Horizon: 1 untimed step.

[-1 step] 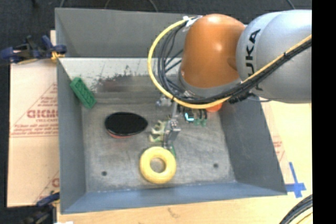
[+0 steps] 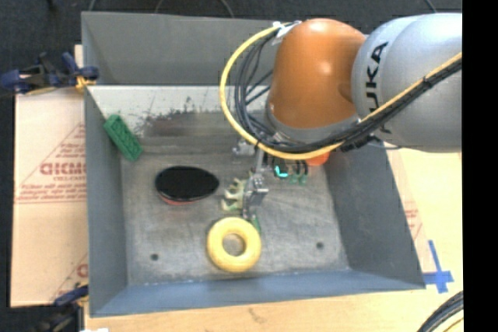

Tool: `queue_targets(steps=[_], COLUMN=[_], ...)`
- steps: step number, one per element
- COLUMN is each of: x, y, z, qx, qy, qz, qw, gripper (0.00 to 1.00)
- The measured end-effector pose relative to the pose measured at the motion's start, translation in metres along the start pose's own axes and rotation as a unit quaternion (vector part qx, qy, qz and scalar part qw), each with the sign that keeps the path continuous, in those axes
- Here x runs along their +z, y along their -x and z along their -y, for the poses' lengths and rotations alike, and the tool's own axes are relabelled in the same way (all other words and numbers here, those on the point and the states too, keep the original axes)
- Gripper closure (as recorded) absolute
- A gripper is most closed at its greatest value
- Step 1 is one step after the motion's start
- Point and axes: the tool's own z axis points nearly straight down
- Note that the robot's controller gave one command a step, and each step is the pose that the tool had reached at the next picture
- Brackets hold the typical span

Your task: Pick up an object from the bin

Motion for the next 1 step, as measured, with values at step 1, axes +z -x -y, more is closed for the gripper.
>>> queue_targets(steps=[1], x=[0.0384], y=[-0.0334], z=[-0.0008], qx=[-0.006], qy=[0.000], qz=[0.0037], qw=[1.0000], gripper=[0.00])
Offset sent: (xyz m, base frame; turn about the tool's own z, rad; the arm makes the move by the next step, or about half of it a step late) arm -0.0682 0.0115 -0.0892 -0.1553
